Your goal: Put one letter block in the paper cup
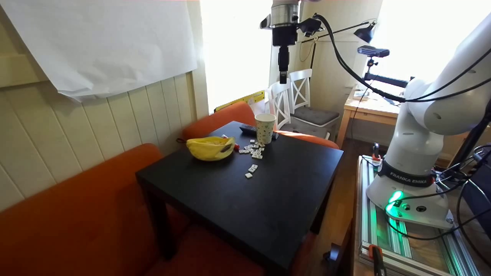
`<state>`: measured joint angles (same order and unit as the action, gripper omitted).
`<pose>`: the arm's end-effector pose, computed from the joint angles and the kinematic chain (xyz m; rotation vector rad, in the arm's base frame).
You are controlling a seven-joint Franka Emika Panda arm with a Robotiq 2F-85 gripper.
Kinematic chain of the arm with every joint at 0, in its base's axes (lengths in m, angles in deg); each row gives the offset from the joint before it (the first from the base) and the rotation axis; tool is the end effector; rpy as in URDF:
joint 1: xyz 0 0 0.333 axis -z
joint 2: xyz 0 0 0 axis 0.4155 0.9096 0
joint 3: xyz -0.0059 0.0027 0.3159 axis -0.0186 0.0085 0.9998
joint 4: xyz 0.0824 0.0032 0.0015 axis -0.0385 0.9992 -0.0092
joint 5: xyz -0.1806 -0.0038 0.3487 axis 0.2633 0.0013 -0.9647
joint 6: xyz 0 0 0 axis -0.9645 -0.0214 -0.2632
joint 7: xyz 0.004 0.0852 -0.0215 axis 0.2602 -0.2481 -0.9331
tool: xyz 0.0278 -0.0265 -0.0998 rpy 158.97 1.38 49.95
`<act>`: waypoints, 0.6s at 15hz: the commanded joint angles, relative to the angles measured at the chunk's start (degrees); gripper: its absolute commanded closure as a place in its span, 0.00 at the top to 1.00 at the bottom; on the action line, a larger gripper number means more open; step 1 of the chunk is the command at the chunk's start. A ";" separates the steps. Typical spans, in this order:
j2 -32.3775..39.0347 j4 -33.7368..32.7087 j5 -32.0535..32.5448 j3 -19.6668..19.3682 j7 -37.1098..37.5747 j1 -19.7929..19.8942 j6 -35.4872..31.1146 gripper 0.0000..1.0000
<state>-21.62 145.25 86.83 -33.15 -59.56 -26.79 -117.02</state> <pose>0.4203 -0.0308 0.4984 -3.0098 -0.4330 0.1258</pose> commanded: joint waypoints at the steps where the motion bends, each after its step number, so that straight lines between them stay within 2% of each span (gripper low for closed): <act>1: -3.08 4.71 -5.70 3.28 4.03 -2.01 -1.85 1.00; 3: -3.64 7.41 -7.99 5.35 7.07 -2.72 -5.94 1.00; 7: -2.57 15.39 -6.69 8.31 11.17 -2.80 -23.91 1.00; 9: -1.56 18.42 -7.62 8.05 9.99 -3.78 -28.07 1.00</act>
<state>-22.98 158.58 80.09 -25.20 -49.83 -29.72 -138.66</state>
